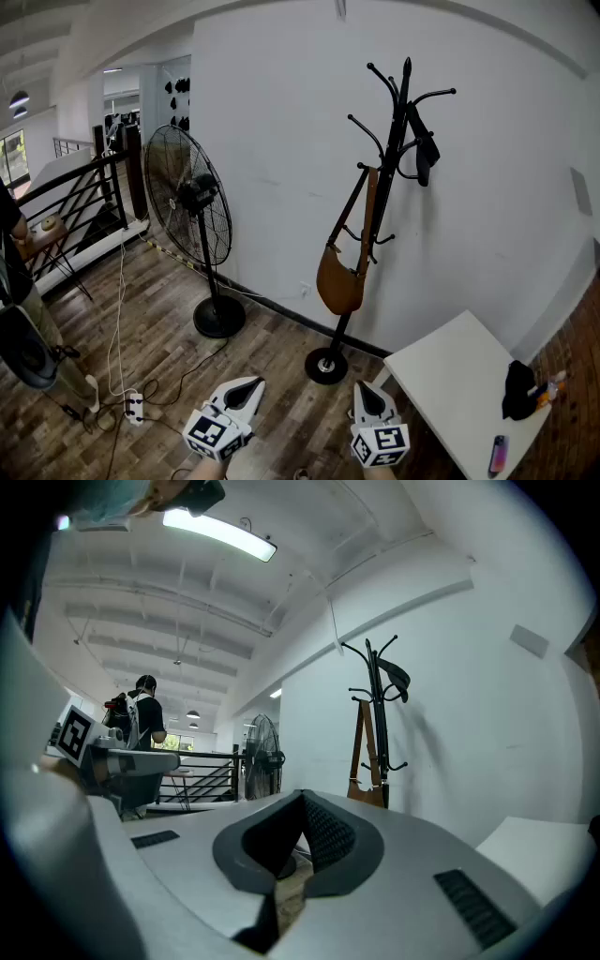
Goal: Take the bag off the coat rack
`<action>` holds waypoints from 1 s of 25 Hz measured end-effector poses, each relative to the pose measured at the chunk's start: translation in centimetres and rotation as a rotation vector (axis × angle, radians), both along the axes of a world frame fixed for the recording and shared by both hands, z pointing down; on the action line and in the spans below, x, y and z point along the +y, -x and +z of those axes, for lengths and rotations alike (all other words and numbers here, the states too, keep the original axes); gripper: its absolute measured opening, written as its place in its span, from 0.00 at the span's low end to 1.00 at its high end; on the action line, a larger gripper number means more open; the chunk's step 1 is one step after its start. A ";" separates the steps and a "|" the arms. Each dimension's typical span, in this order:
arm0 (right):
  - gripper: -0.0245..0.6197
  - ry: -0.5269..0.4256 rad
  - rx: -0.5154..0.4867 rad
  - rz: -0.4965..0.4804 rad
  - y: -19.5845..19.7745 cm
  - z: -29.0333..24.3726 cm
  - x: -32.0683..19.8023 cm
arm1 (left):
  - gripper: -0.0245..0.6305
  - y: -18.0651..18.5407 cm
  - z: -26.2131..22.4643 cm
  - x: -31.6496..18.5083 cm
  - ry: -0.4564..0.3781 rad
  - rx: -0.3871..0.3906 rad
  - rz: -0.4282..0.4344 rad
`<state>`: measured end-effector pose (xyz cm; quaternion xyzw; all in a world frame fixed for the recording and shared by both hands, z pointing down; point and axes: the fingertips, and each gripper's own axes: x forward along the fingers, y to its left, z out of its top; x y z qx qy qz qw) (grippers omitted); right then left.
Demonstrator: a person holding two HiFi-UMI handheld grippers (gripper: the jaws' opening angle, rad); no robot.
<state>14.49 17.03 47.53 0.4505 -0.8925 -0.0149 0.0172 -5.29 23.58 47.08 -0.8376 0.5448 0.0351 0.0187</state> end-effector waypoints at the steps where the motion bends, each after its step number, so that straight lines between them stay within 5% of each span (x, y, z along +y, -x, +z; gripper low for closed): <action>1: 0.04 0.004 -0.002 0.002 -0.1 0.0 -0.2 | 0.05 -0.2 0.1 -0.3 -0.016 0.008 0.006; 10: 0.04 0.016 -0.070 -0.031 -0.8 -0.6 -3.2 | 0.08 -2.2 -0.4 -3.6 -0.015 -0.002 0.023; 12: 0.08 0.015 -0.064 -0.034 -0.9 -0.4 -4.5 | 0.38 -2.6 -0.6 -4.7 -0.003 0.017 0.015; 18: 0.28 0.023 -0.041 -0.042 -1.5 0.1 -8.0 | 0.42 -4.1 1.0 -7.1 0.042 -0.009 0.013; 25: 0.36 0.042 -0.016 -0.069 -1.5 1.6 -12.0 | 0.43 -4.2 2.5 -9.8 0.019 -0.007 -0.041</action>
